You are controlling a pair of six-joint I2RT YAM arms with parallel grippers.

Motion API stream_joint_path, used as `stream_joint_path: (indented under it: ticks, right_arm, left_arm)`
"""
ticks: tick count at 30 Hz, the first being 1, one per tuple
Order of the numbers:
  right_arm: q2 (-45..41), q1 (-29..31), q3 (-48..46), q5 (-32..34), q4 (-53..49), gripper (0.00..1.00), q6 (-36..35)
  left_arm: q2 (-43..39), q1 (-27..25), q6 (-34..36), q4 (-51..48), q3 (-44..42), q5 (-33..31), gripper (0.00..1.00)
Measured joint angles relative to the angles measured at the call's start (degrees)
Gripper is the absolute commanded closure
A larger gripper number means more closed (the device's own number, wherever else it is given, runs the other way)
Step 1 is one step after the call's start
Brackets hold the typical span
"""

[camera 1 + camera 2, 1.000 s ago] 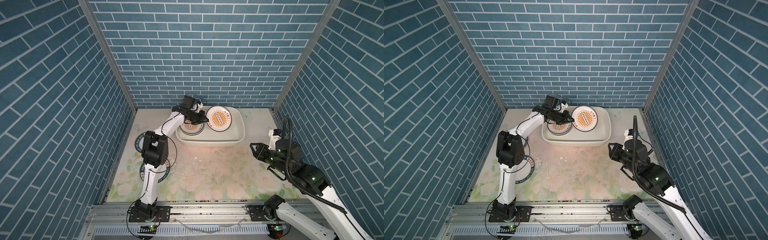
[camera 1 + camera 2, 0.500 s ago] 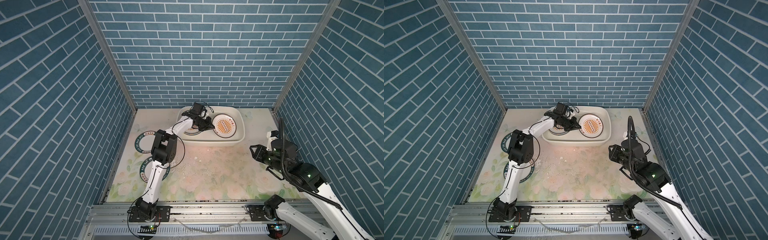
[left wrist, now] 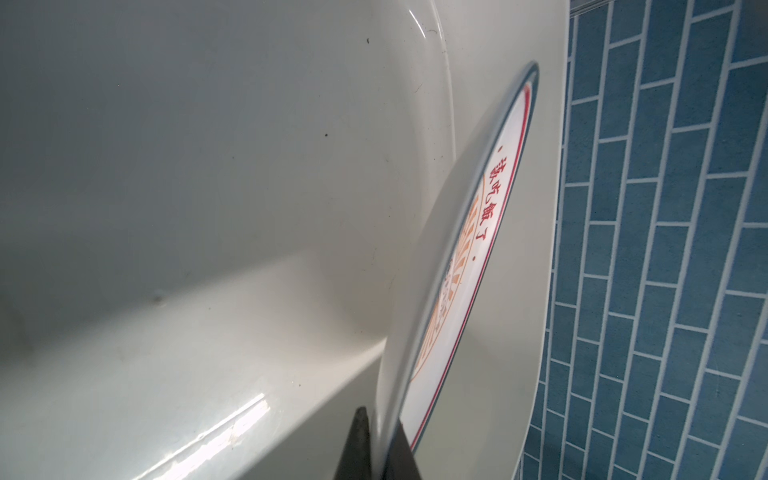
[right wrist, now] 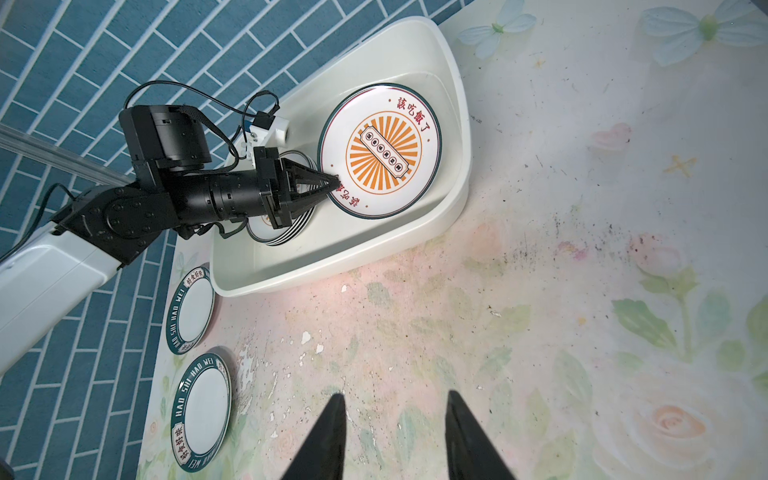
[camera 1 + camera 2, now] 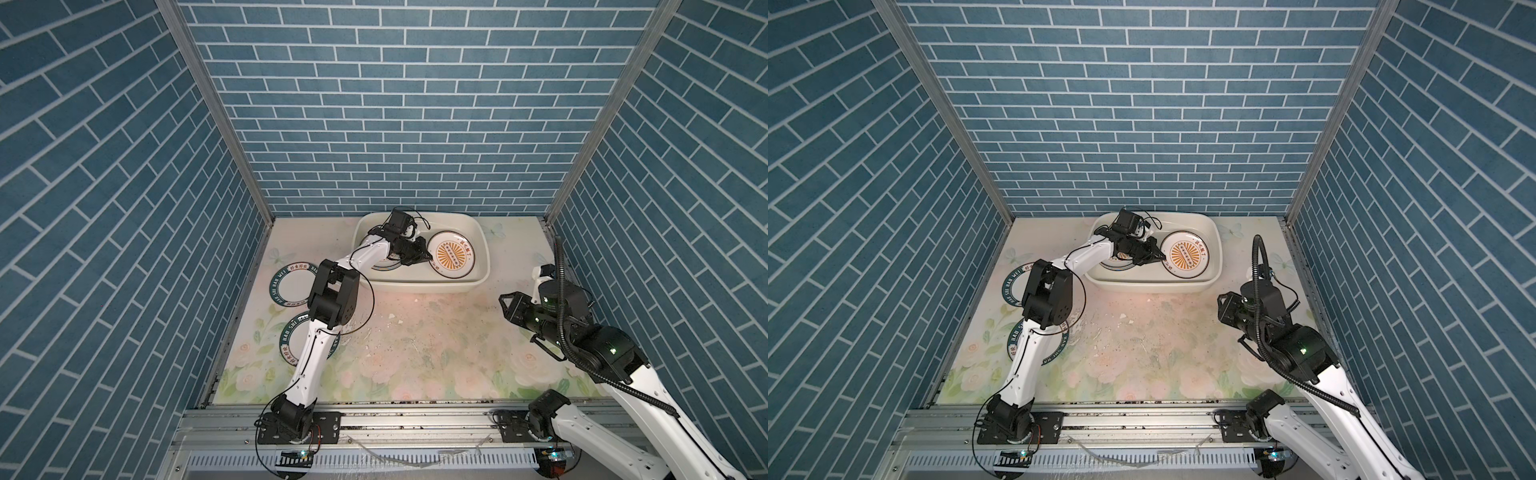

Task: Place the plates into the plastic bin on the countertop
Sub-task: 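Lower the sunburst plate into the bin beside the stack with the left gripper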

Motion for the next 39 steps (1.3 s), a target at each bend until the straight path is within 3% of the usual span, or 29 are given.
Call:
stream_joint_path:
  ticks: [19, 39]
  right_arm:
    - [2.05, -2.54, -1.31, -2.67, 2.05, 0.6, -0.02]
    - [3.45, -5.81, -2.05, -6.43, 3.34, 0.6, -0.04]
  left_arm:
    - [2.84, -0.55, -3.19, 2.89, 0.07, 1.07, 0.97]
    - [3.19, -0.76, -5.75, 6.12, 0.07, 3.26, 0.82]
